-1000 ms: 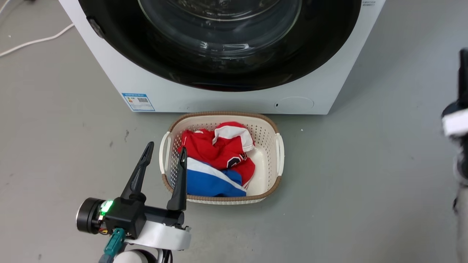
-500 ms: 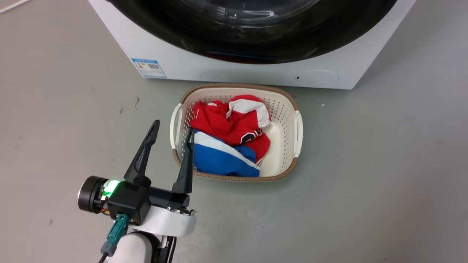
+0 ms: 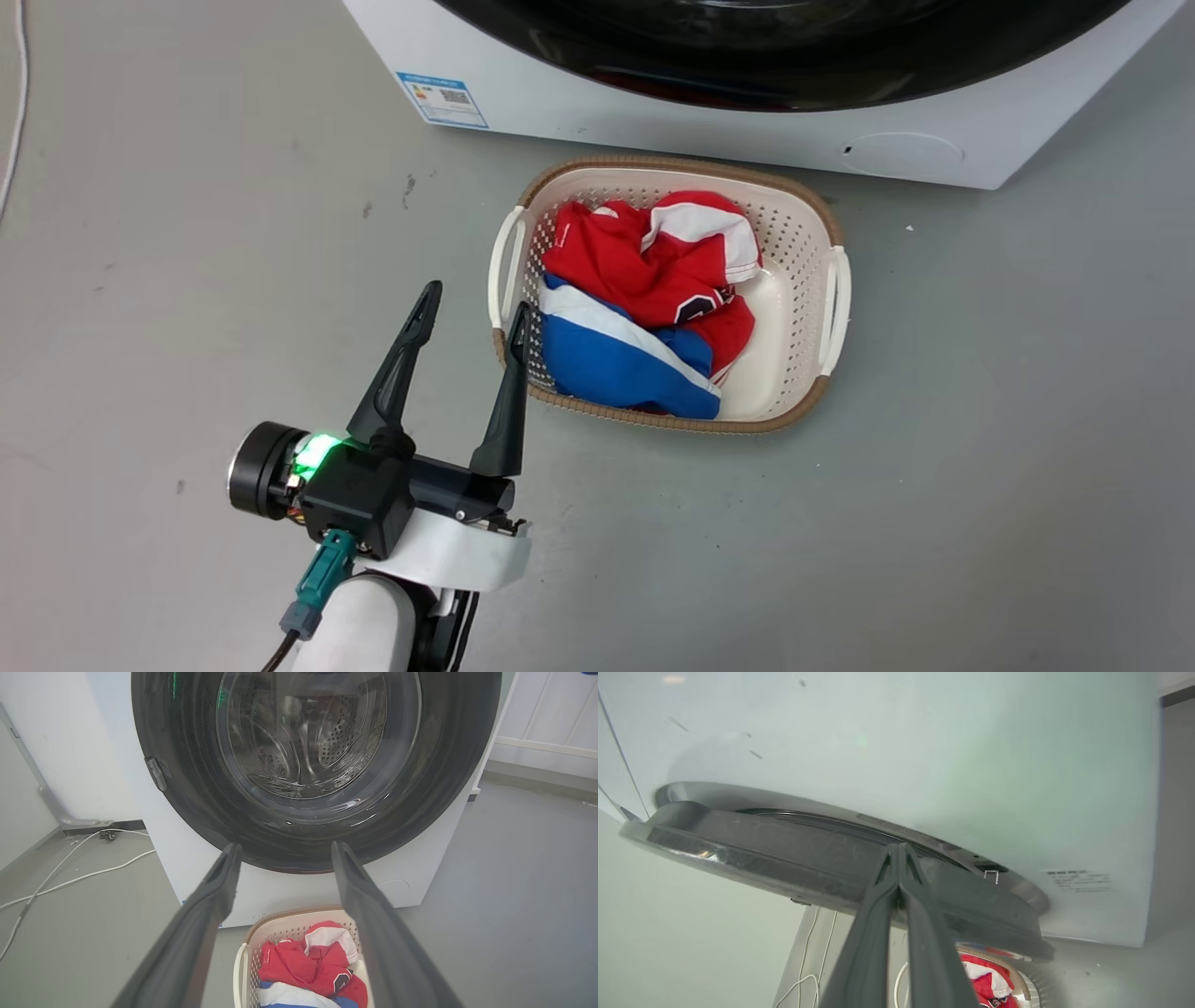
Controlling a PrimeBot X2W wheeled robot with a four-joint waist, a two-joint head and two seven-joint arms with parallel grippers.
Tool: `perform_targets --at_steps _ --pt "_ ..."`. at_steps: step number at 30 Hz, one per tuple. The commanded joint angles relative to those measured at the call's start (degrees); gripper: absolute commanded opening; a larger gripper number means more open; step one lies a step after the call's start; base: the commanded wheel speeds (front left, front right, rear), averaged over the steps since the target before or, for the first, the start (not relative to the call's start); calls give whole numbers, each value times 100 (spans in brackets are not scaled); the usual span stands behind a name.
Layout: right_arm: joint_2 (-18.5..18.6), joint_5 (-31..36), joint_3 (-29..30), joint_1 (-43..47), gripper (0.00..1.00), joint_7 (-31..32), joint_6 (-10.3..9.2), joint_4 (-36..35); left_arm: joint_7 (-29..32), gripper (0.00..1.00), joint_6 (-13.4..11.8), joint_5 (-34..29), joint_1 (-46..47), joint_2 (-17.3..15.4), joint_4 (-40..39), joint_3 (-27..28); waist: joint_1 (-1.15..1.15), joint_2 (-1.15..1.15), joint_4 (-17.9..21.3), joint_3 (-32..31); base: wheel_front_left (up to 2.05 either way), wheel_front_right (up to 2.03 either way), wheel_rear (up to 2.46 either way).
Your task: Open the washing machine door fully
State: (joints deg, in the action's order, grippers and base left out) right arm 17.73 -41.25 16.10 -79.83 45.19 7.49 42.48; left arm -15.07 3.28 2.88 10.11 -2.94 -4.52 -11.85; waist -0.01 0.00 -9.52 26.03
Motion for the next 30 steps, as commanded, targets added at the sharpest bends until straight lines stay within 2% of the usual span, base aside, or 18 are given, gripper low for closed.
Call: perform_targets --at_steps 1,7,17,24,30 --pt "2 96 32 -114 0 161 0 76 -16 100 -47 39 71 7 -13 -42 1 0 -78 49 0 0 0" --pt "-43 313 68 -171 0 404 0 76 -16 100 -72 67 110 8 -23 -102 1 0 -168 110 0 0 0" --pt "-300 300 203 165 0 987 1 -96 -16 100 -103 74 133 8 -30 -118 1 0 -256 171 0 0 0" --pt "-295 288 376 331 0 1329 0 -379 -16 100 -98 43 56 8 11 -78 1 0 -224 93 0 0 0" --pt "-447 281 461 624 0 1525 0 -585 -16 100 -71 18 -10 7 30 -37 1 0 -198 -86 0 0 0"
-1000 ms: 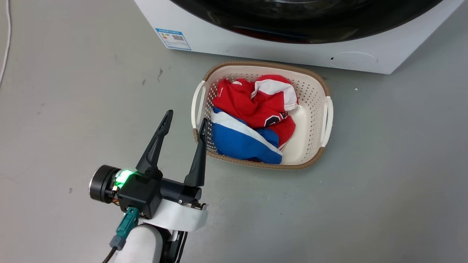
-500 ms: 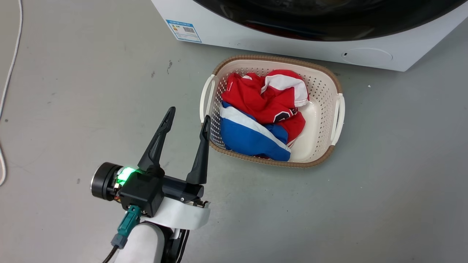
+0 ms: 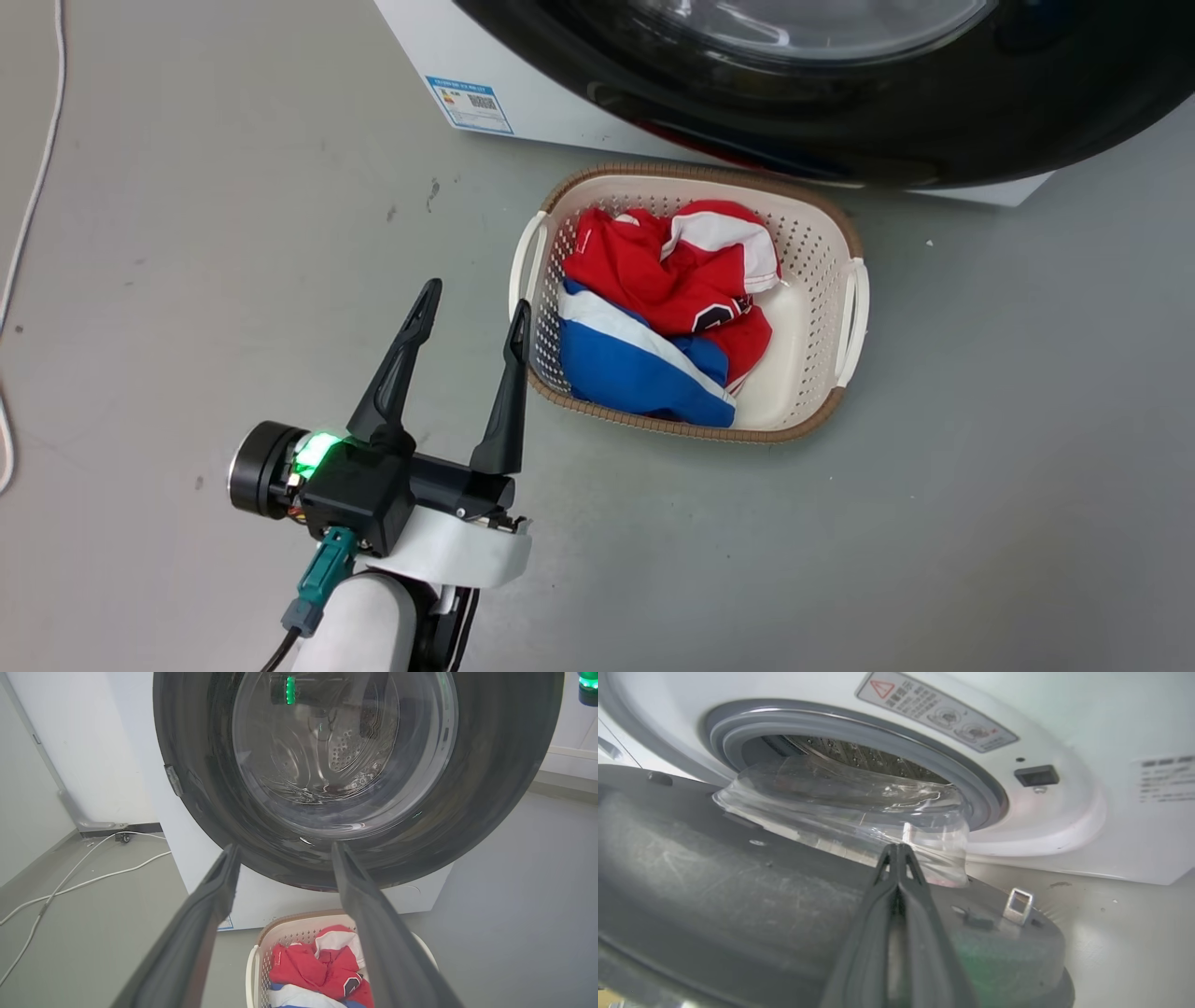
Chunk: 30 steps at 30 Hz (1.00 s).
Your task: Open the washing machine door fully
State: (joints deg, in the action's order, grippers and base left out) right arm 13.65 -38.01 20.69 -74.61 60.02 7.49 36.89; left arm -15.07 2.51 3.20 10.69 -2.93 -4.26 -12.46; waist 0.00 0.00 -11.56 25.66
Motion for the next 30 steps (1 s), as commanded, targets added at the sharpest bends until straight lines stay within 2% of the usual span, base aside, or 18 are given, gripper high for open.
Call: perform_targets --at_steps 1,12,30 --pt "-69 -56 10 169 0 71 0 -50 -16 100 11 -12 -79 8 13 27 0 0 8 -97 0 0 0" --pt "-392 -225 -85 1143 0 469 0 -411 -16 100 3 -22 -408 6 61 117 0 0 10 -745 0 0 0" --pt "-897 -1167 -647 3027 0 1018 0 -1371 -16 100 54 -103 -1100 6 166 330 0 0 -207 -1826 0 0 0"
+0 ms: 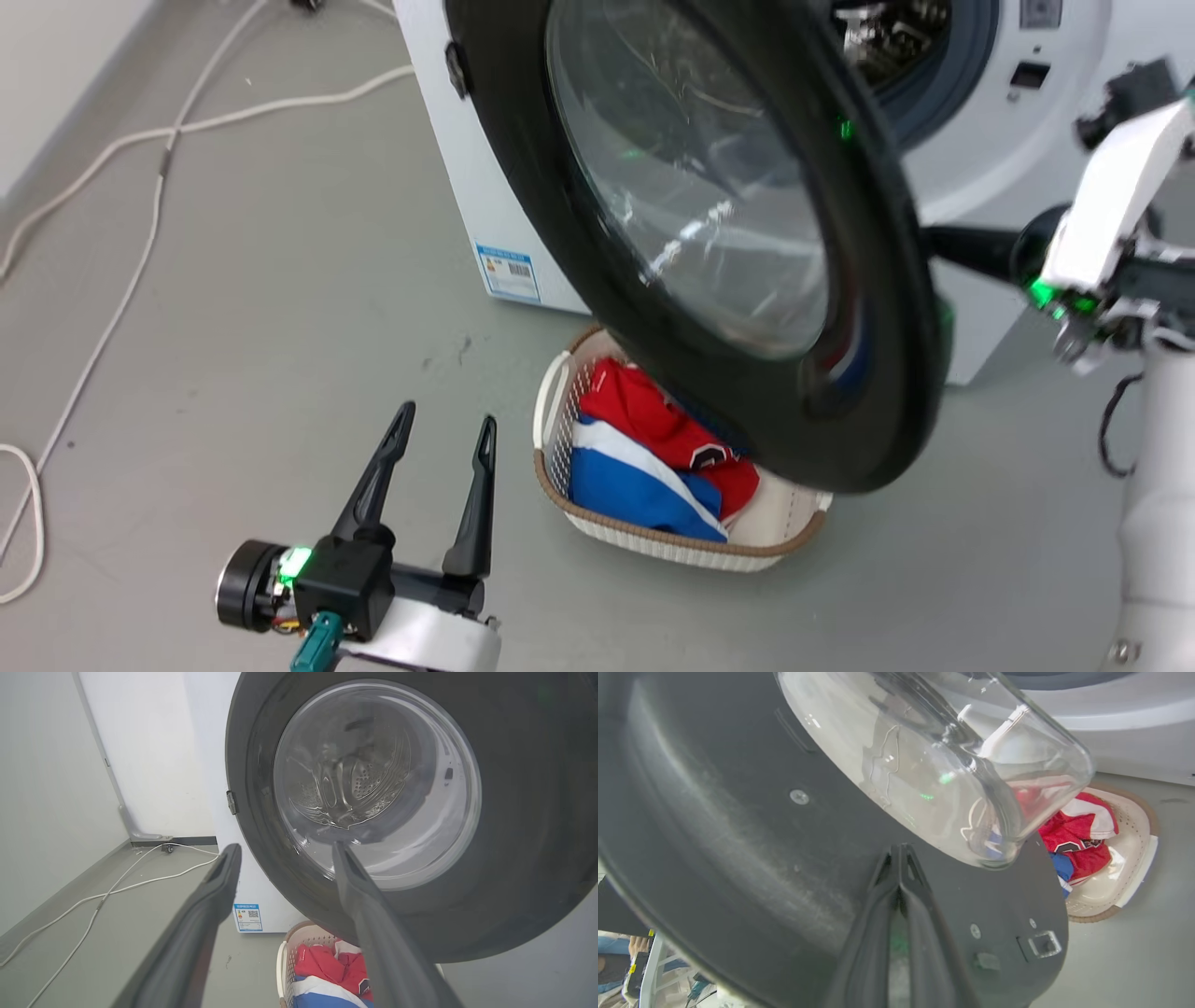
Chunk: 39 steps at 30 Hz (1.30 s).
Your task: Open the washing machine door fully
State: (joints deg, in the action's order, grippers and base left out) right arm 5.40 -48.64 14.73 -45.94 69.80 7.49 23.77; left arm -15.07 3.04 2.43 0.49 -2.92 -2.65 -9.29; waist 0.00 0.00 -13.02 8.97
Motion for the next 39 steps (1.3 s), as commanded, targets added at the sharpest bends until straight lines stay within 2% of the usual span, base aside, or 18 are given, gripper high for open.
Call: perform_targets --at_steps 1,13,20,29,34,39 --pt "-103 -183 -77 271 0 69 0 -115 -16 100 12 -32 -126 5 13 18 0 0 -80 -211 0 0 0" --pt "-279 -1029 -726 1339 0 99 0 -478 -16 100 22 -22 -493 6 8 135 0 0 -357 -593 0 0 0" --pt "-265 -1551 -1428 1686 0 -140 0 -634 -16 100 -65 141 -549 5 -33 219 0 0 -555 -667 0 0 0" --pt "-268 -2030 -2173 1942 0 -588 0 -677 -16 100 -9 166 -618 5 12 296 0 0 -767 -760 0 0 0" --pt "-270 -2189 -2354 2025 0 -803 0 -675 -16 100 -26 218 -646 6 36 329 0 0 -789 -786 0 0 0" --pt "-265 -2188 -2279 2021 0 -944 0 -701 -16 100 -41 224 -654 5 31 359 0 0 -714 -822 0 0 0"
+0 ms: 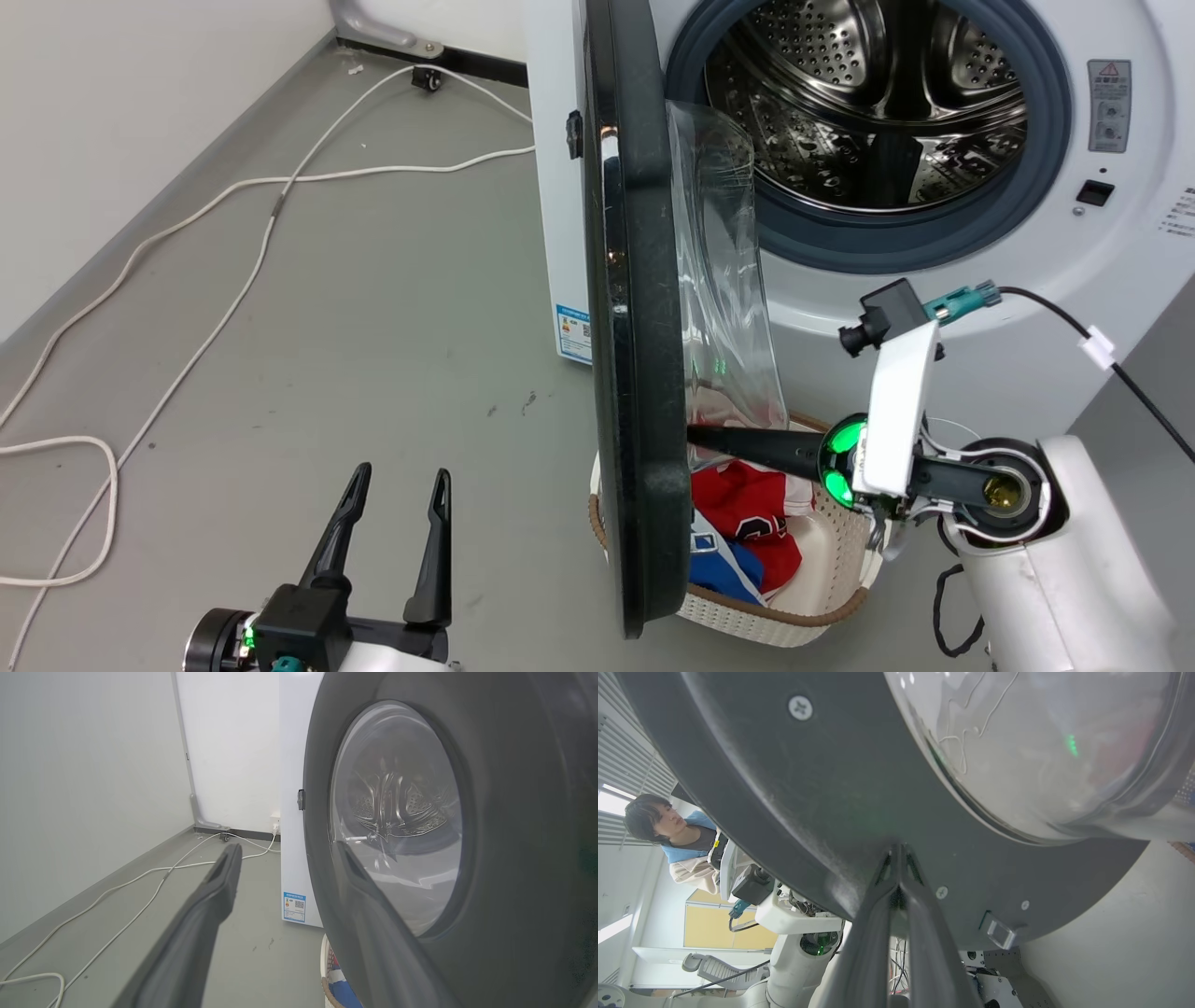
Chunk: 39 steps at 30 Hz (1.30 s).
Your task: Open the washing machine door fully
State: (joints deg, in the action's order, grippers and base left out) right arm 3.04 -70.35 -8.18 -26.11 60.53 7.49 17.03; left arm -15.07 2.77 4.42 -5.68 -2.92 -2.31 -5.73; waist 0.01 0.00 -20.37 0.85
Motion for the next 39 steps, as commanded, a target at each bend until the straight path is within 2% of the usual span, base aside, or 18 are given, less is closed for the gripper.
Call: perform_targets --at_steps 1,9,13,16,21,24,28,29,30,33,39 --pt "-27 13 49 27 0 -65 0 -58 -16 100 -16 20 -33 6 0 15 -1 0 46 -25 0 0 0" --pt "270 410 301 216 0 -575 0 -654 -16 100 -25 46 2 5 10 74 -1 0 211 -117 0 0 0" --pt "661 946 104 505 0 -1336 0 -1272 -16 100 -23 77 -31 6 -10 69 -1 0 265 -134 0 0 0" --pt "1112 1552 -245 672 0 -2181 0 -1649 -16 100 -1 74 -72 6 -16 79 -1 0 331 -121 0 0 0" --pt "1765 2666 -768 930 0 -4157 -1 -1711 -16 100 8 76 -106 5 -14 126 -1 0 420 -117 0 0 0" --pt "1995 3291 -880 1070 0 -5296 -1 -1424 -16 100 18 92 -111 6 -19 142 -1 0 471 -115 0 0 0" --pt "1922 3875 -787 1340 1 -6390 -1 -942 -16 100 24 84 -95 5 -1 152 -1 0 511 -126 0 0 0" --pt "1850 4094 -641 1435 43 -6589 -1 -772 -16 100 34 79 -98 4 4 161 -1 0 519 -137 0 0 0" --pt "1791 4356 -554 1530 100 -6722 -1 -615 -16 100 43 72 -106 5 7 166 -1 0 524 -145 0 0 0" --pt "1381 4858 -261 1771 100 -7058 1 -302 -16 100 67 56 -141 5 17 174 -1 0 548 -162 0 0 0" --pt "644 5375 319 2193 100 -7432 -2 -100 -16 100 66 -14 -203 6 83 176 -1 0 590 -193 0 0 0"
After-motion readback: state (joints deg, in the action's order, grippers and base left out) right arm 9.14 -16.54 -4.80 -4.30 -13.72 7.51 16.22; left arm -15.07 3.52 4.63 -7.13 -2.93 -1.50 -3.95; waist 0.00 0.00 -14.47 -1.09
